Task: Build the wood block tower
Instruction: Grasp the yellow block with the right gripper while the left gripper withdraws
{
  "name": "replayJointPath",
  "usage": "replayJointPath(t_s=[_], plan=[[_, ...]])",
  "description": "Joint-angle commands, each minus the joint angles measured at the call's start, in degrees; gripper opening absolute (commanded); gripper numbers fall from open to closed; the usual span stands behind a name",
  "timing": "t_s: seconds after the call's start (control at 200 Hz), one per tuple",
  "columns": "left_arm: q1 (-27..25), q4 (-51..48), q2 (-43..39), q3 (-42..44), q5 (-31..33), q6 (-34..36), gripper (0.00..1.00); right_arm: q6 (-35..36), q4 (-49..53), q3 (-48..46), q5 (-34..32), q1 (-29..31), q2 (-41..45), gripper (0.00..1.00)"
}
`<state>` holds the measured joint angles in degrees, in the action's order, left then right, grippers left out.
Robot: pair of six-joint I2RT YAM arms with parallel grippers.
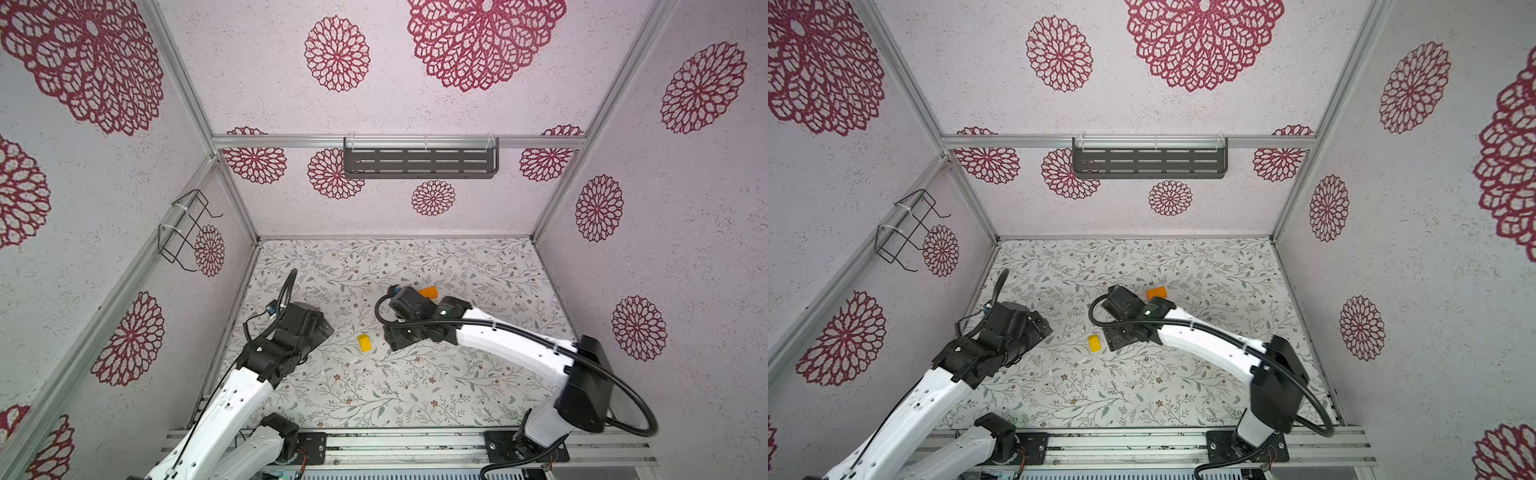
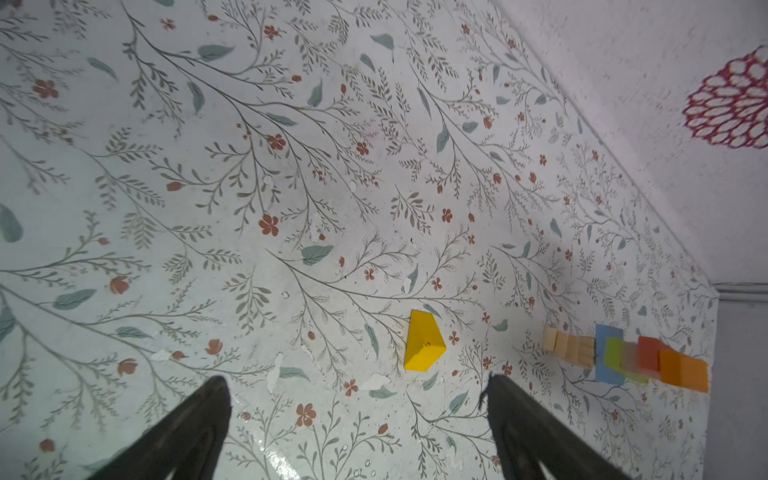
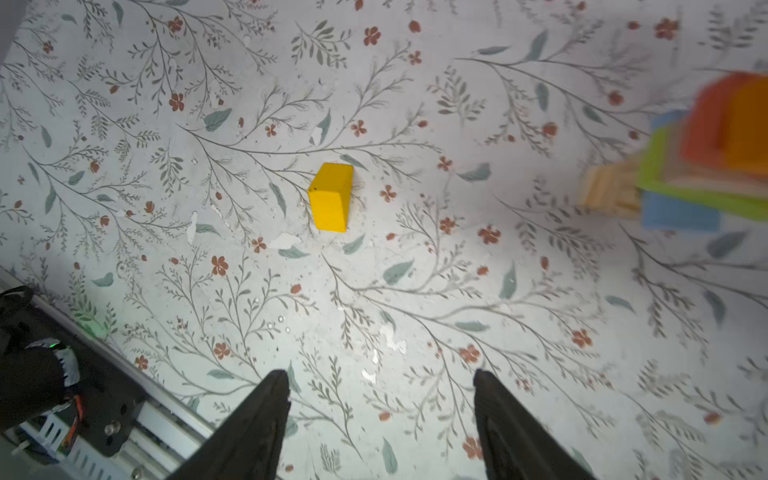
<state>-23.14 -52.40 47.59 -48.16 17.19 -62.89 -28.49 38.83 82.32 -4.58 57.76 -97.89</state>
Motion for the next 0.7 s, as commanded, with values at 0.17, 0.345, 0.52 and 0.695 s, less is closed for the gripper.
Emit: replayJointPath(t_s=[0.17,0.345,0.52,0.695], plan=[[4.7,-5.4,-7.2,-1.7,-1.7,5.6,0.99,3.4,6.1,22.0,0.4,-0.3,-21.3,0.64],[5.2,-4.8,-7.4,-0.9,-2.4,7.2,0.99,5.7,11.4,31.2,1.6,-1.0,-30.0,0.64],[6.1,-3.5,-7.3,0.1,-3.6,8.5,0.99,6.2,12.4,33.0,3.7,-1.6,-32.3,0.65],[7.0,-2.5,-6.7,0.9,-4.6,9.2,0.99,5.9,13.0,33.0,5.9,-1.4,-33.9,0.6]])
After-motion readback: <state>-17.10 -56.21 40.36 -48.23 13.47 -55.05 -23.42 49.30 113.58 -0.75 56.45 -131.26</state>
